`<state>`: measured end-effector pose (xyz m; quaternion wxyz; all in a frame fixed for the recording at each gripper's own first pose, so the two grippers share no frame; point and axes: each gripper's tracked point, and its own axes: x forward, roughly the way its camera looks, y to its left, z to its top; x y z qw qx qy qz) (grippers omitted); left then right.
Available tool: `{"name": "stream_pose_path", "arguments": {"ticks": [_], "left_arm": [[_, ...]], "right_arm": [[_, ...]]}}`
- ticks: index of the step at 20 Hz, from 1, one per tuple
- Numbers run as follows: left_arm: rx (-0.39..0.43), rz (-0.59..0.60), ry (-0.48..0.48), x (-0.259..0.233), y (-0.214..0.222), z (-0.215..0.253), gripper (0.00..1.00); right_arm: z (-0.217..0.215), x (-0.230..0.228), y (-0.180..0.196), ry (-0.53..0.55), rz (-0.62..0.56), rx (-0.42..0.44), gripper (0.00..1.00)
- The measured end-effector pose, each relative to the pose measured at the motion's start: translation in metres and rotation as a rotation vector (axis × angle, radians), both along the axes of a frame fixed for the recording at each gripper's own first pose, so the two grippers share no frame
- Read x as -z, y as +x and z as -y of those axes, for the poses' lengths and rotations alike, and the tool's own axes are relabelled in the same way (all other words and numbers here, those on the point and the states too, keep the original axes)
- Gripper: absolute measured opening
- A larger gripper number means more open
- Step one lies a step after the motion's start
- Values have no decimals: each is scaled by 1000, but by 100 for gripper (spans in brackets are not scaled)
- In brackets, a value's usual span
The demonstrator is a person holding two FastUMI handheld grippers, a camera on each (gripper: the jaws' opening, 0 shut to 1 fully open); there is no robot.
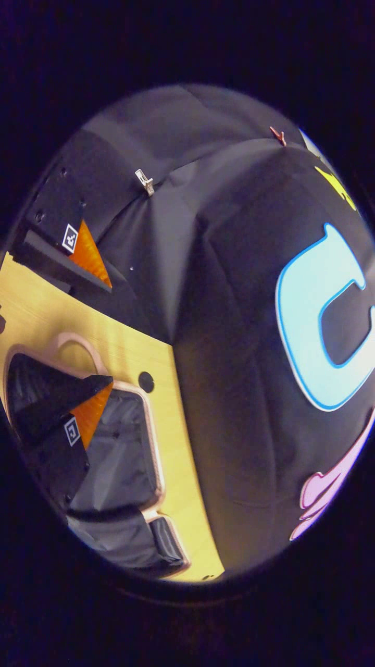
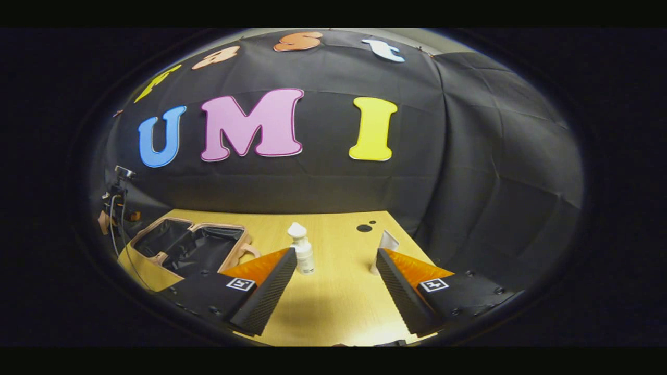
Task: First open the suitcase, pack the skin care products into it, and then close the suitcase.
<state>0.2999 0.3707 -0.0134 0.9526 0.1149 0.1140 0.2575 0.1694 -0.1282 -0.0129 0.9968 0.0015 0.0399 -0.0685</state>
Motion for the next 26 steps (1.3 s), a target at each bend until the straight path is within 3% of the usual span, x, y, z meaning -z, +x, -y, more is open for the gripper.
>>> {"name": "stream_pose_path", "arguments": {"ticks": [5, 10, 19, 22, 26], "left_arm": [[261, 224, -63, -63, -7, 136, 98], [442, 295, -107, -70, -9, 290, 97], [754, 125, -209, 49, 23, 543, 98], [806, 48, -258, 90, 31, 591, 98], [827, -12, -238, 127, 68, 625, 98]], "right_arm": [[32, -9, 5, 13, 16, 4, 98], [79, 9, 18, 51, -15, 40, 98], [127, 53, 16, 92, -80, 90, 99], [133, 71, 14, 107, -114, 91, 99], [137, 96, 16, 108, -171, 81, 99]]}}
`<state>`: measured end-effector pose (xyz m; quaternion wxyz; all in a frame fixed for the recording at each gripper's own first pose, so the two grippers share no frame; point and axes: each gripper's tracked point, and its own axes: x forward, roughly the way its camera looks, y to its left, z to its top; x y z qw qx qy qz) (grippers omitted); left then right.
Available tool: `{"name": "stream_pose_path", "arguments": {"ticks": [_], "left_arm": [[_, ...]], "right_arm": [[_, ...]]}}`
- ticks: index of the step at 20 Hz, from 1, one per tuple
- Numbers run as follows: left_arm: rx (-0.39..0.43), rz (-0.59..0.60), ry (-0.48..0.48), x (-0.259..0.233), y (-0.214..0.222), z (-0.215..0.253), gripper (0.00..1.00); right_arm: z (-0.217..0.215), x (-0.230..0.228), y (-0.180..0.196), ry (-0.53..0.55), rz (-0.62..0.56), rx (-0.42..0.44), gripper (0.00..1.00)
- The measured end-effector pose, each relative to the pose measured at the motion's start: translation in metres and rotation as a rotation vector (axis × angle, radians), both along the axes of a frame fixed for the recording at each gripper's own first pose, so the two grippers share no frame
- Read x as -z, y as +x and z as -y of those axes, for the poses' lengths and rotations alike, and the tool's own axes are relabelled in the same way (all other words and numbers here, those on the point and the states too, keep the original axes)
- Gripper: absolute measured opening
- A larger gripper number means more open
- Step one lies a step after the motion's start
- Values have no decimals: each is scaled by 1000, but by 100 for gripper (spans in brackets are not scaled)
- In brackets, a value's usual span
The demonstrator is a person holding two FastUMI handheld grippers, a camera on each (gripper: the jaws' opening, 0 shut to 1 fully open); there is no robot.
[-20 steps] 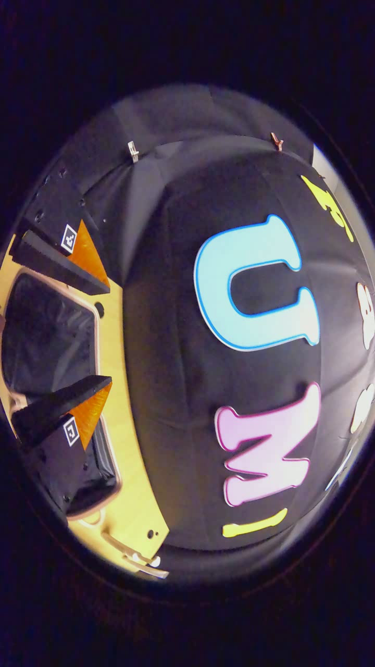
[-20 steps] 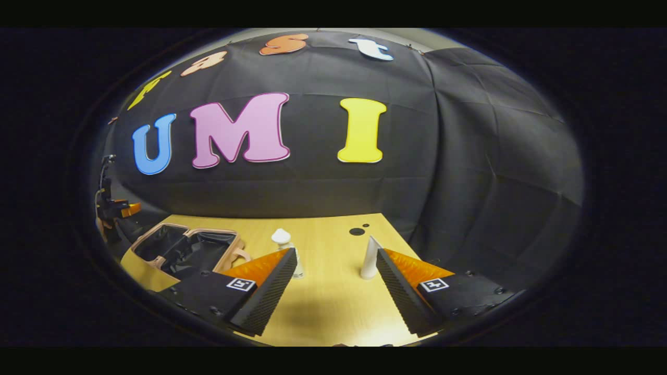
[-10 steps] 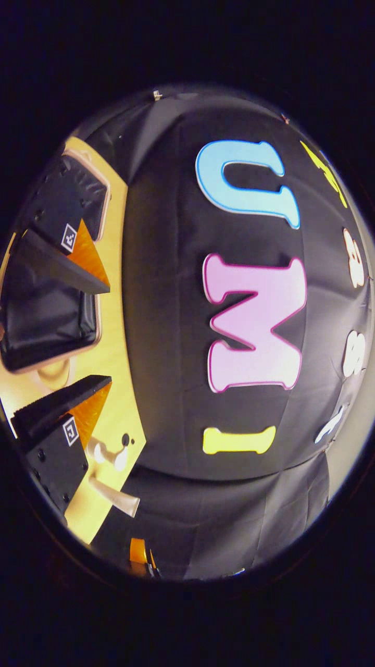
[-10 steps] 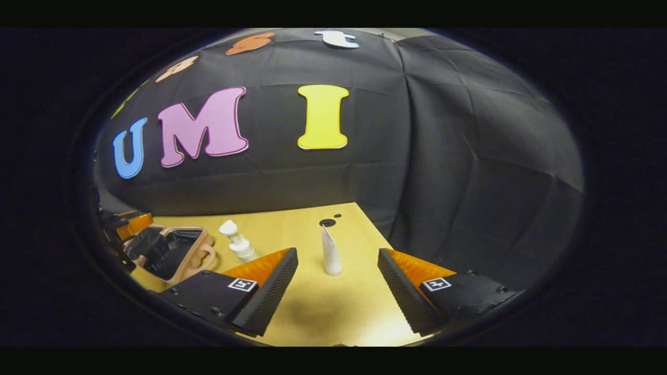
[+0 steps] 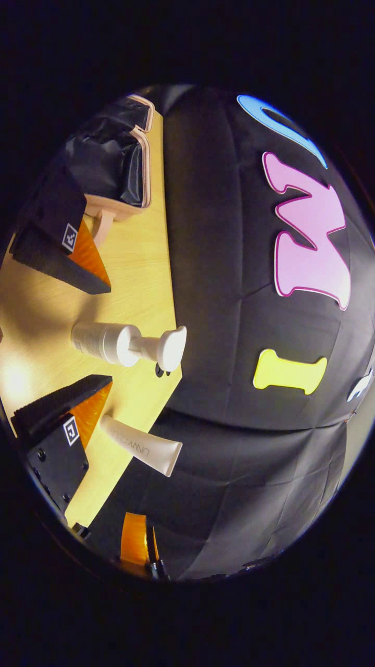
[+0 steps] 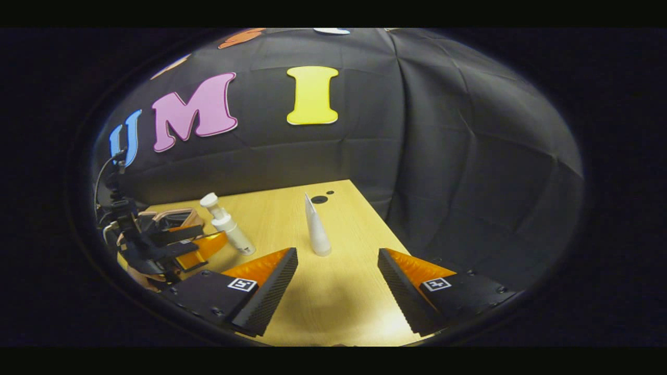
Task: First open the suitcase, pack the skin care products into it, and then close the suitcase.
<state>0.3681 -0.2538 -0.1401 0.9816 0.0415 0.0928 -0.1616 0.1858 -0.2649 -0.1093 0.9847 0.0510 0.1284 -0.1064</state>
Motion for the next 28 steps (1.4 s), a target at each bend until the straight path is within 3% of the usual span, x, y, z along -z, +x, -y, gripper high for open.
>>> {"name": "stream_pose_path", "arguments": {"ticks": [6, 8, 12, 13, 14, 17, 22, 24, 25, 26, 28], "left_arm": [[19, 9, 55, 18, 56, 28, 99], [26, 9, 61, 21, 66, 35, 94], [26, 11, 58, 25, 76, 37, 79], [33, 13, 47, 26, 81, 38, 63], [37, 8, 42, 25, 75, 37, 66], [45, -4, 37, 26, 72, 34, 60], [16, -22, 13, 26, 55, 15, 67], [13, -39, 19, 28, 44, 9, 63], [-4, -55, 16, 30, 37, 5, 63], [-22, -65, -1, 27, 30, 0, 63], [-41, -70, -24, 20, 15, -5, 63]], "right_arm": [[4, 22, 24, 15, -38, -16, 99], [4, 26, 34, 29, -27, -42, 99], [7, 35, 85, 69, -31, -77, 98], [11, 36, 93, 61, -26, -74, 99], [12, 35, 99, 57, -18, -74, 99], [5, 37, 118, 40, 1, -89, 99], [-11, 48, 149, -18, 11, -122, 99], [-9, 51, 167, -42, 21, -110, 98], [-6, 54, 176, -67, 13, -103, 90], [-4, 58, 184, -85, 3, -96, 99], [-3, 63, 196, -95, -11, -92, 80]]}}
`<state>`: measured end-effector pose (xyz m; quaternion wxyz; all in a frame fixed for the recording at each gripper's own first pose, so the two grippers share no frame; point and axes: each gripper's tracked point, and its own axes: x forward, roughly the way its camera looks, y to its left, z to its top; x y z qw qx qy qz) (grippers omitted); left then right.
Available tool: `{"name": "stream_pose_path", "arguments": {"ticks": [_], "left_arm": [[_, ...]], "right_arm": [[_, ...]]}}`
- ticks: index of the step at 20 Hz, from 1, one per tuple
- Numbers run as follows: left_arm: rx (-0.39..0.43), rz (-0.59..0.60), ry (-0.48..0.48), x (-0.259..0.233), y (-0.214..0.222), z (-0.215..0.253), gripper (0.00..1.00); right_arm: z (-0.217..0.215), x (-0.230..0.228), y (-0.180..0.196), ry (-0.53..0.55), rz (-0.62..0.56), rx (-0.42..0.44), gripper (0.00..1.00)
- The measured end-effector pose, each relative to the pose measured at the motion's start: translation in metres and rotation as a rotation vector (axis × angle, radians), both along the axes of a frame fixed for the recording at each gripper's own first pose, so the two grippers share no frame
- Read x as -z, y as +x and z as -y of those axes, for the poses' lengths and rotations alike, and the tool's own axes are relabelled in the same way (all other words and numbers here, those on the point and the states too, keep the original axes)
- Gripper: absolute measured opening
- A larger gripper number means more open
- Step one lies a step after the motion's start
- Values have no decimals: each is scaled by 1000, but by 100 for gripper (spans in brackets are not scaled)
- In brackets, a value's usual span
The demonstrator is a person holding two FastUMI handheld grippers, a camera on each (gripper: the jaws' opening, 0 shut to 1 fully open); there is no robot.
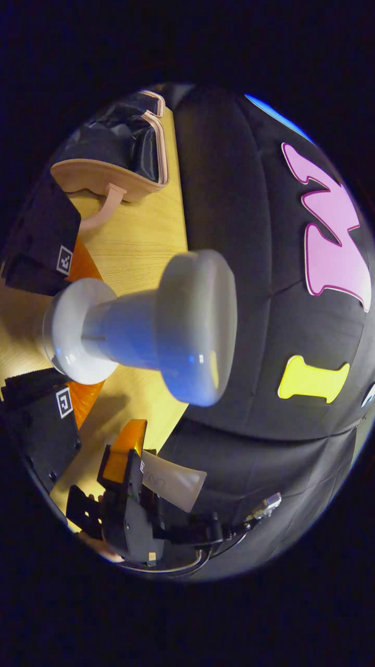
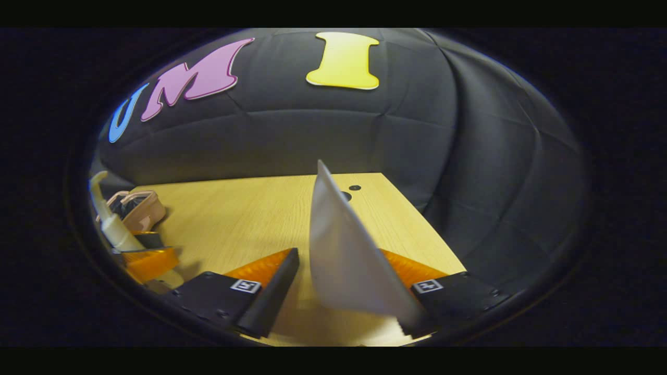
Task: First open the suitcase, pack the skin care products into it, and then close the suitcase.
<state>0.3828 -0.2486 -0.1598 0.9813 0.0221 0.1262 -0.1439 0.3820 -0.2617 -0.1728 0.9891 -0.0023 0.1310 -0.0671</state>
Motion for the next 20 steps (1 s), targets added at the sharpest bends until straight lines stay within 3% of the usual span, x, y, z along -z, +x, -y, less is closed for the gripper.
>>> {"name": "stream_pose_path", "arguments": {"ticks": [3, 5, 9, 13, 17, 20], "left_arm": [[-7, -16, 9, -10, -24, -11, 63], [-23, -10, 19, -21, -42, -25, 63], [-38, 10, -42, -47, -70, -45, 66], [-92, 25, -121, -75, -101, -84, 63], [-191, 42, -149, -98, -139, -155, 63], [-265, 0, -159, -98, -159, -217, 63]], "right_arm": [[0, 1, 3, -38, 7, -7, 47], [-6, 5, -8, -31, -29, -27, 36], [-31, -31, -50, -104, -1, -90, 32], [-63, -77, -94, -125, 51, -136, 31], [-113, -122, -146, -117, 89, -184, 31], [-151, -144, -168, -185, 121, -228, 31]]}}
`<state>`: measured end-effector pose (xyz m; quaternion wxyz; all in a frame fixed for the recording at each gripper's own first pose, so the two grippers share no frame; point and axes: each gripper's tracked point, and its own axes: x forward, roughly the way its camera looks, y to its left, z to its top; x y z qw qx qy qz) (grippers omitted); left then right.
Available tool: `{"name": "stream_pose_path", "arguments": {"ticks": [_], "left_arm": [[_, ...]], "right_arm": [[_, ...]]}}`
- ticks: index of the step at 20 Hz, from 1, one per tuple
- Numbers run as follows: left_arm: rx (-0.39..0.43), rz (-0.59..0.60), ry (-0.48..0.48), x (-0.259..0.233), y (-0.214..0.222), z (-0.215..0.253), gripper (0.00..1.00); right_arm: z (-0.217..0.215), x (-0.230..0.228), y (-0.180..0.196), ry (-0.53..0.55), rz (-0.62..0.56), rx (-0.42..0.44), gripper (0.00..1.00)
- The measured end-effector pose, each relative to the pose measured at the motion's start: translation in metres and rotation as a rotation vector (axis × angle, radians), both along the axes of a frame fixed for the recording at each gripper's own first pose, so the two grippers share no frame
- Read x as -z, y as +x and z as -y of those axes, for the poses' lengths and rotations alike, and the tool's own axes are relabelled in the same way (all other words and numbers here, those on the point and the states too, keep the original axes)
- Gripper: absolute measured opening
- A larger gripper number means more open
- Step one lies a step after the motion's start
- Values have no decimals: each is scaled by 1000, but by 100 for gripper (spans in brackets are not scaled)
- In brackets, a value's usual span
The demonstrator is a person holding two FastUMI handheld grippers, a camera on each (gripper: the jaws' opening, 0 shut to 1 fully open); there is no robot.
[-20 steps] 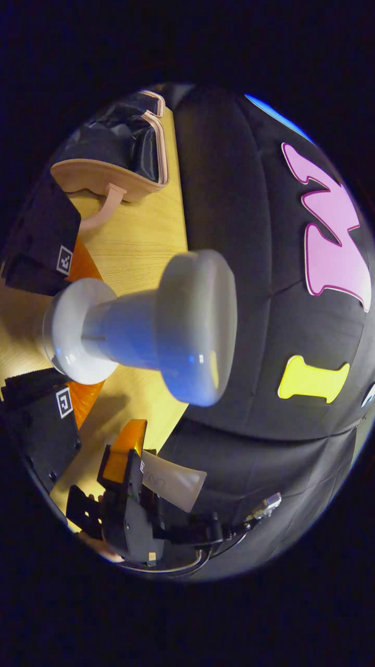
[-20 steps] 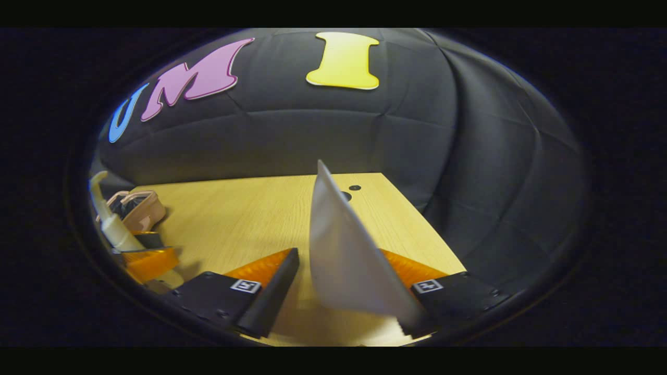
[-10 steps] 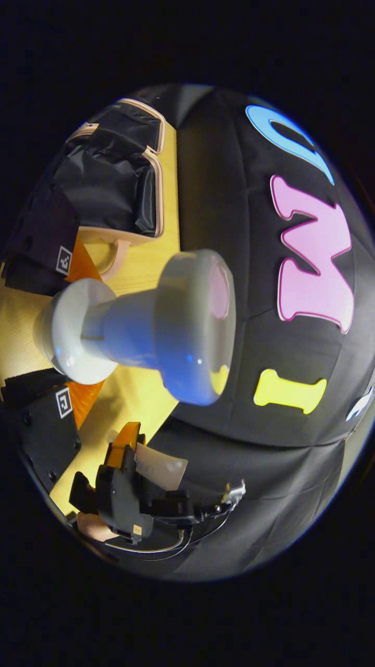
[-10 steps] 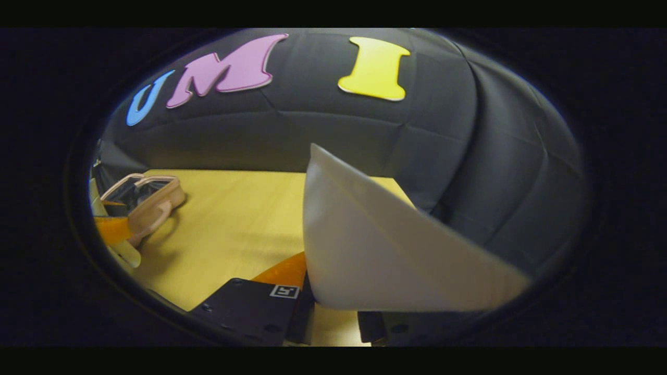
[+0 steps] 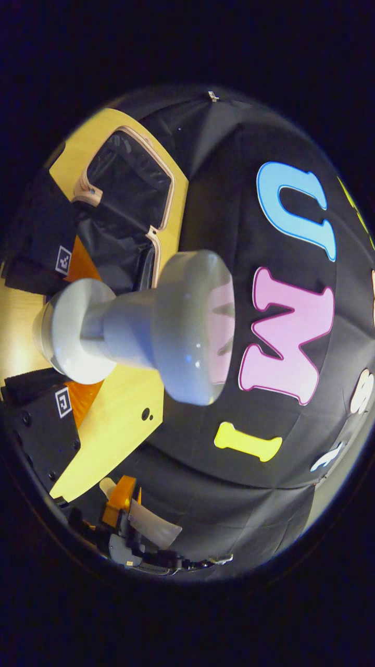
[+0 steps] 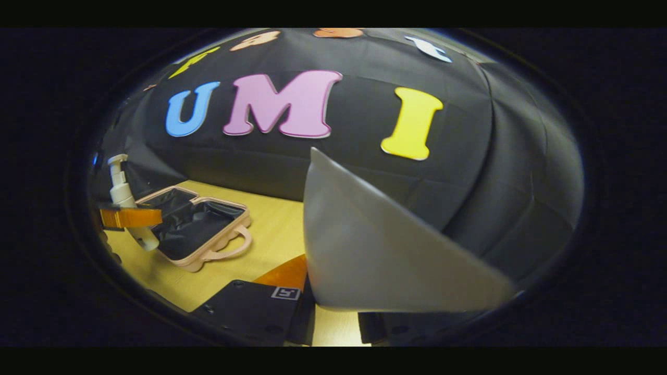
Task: First open the suitcase, pack the skin care products into it, and then close the suitcase.
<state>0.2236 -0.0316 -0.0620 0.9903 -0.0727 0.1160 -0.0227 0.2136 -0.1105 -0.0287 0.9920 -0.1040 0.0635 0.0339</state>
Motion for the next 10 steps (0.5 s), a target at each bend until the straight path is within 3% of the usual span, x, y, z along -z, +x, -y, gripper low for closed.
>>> {"name": "stream_pose_path", "arguments": {"ticks": [3, 7, 10], "left_arm": [[-46, -52, 46, 9, 1, -51, 63], [-5, -157, 75, 30, 28, -86, 63], [-2, -266, 92, 54, 51, -108, 63]], "right_arm": [[-49, -15, -13, 48, -4, -77, 31], [-115, -31, -15, 22, 29, -203, 31], [-162, -30, -13, 65, 11, -297, 32]]}}
